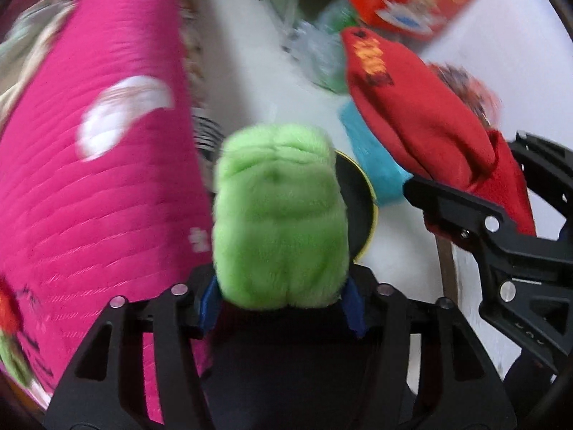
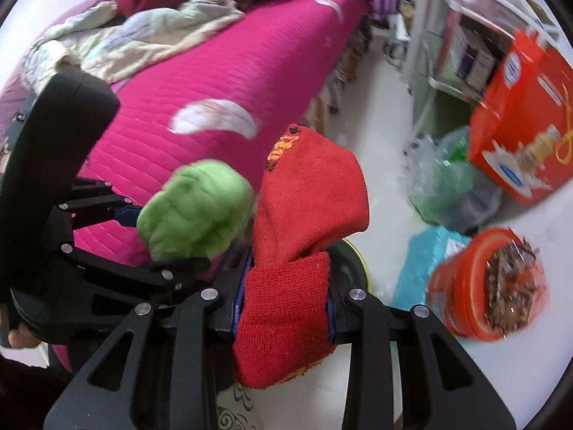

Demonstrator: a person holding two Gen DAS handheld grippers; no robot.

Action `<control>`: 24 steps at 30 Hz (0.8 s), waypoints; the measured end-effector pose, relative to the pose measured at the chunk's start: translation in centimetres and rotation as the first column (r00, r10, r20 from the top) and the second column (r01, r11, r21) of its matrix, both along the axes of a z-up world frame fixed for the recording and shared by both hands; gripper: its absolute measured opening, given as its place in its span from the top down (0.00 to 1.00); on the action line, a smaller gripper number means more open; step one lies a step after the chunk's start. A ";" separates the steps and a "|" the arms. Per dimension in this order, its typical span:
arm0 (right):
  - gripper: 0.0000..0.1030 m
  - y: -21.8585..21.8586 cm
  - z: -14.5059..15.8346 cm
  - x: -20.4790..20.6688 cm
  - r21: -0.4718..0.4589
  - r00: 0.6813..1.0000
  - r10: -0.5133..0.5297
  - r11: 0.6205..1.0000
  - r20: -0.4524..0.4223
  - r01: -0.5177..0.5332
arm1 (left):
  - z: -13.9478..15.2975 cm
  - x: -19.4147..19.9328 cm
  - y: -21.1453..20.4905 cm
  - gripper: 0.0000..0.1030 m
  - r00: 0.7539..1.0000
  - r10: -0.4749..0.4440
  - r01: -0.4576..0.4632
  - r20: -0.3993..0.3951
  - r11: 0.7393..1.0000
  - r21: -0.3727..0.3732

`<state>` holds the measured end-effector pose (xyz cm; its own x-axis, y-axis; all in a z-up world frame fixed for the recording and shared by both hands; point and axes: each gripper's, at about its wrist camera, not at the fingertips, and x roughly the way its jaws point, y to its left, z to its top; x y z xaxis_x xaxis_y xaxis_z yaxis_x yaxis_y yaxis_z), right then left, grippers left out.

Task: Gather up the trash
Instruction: 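Carry the green slipper and red sock over the bin and open both tools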

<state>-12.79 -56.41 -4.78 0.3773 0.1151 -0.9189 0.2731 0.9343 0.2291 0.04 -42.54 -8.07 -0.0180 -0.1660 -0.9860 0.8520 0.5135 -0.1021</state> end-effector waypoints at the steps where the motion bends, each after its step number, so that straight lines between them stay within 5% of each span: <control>1: 0.71 -0.5 -0.3 -0.5 0.000 1.000 -0.015 1.000 -0.015 0.015 | -0.2 -0.2 -0.4 0.39 1.000 -0.012 0.012 -0.005 1.000 0.007; 3: 0.71 -1.0 -0.8 -1.2 -0.001 0.999 -0.035 0.999 -0.033 0.035 | -0.8 -0.4 -1.4 0.26 0.999 -0.039 0.039 -0.003 0.999 0.036; 7: 0.68 -1.6 -1.5 -1.7 0.001 0.997 -0.056 0.998 -0.059 0.057 | -0.3 -0.4 -1.9 0.19 0.998 -0.050 0.049 0.033 0.998 0.036; 11: 0.62 -1.5 -2.7 -1.4 0.000 0.993 -0.058 0.998 -0.098 0.059 | 0.4 -0.2 -1.2 0.17 0.994 -0.046 0.042 0.101 0.998 0.038; 14: 0.40 -1.1 -3.5 -0.9 0.002 0.991 -0.056 0.998 -0.125 0.057 | 0.5 0.3 0.0 0.17 0.993 -0.032 0.027 0.110 0.998 0.050; 24: 0.38 0.8 -3.2 0.9 -0.031 0.990 -0.032 0.999 -0.139 0.028 | 2.2 1.3 4.7 0.17 0.989 0.079 -0.084 0.123 0.996 0.033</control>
<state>-11.92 -55.61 -7.96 0.2485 0.0787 -0.9654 0.3282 0.9309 0.1604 1.32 -37.88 -5.87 0.1146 -0.1245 -0.9856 0.8122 0.5830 0.0208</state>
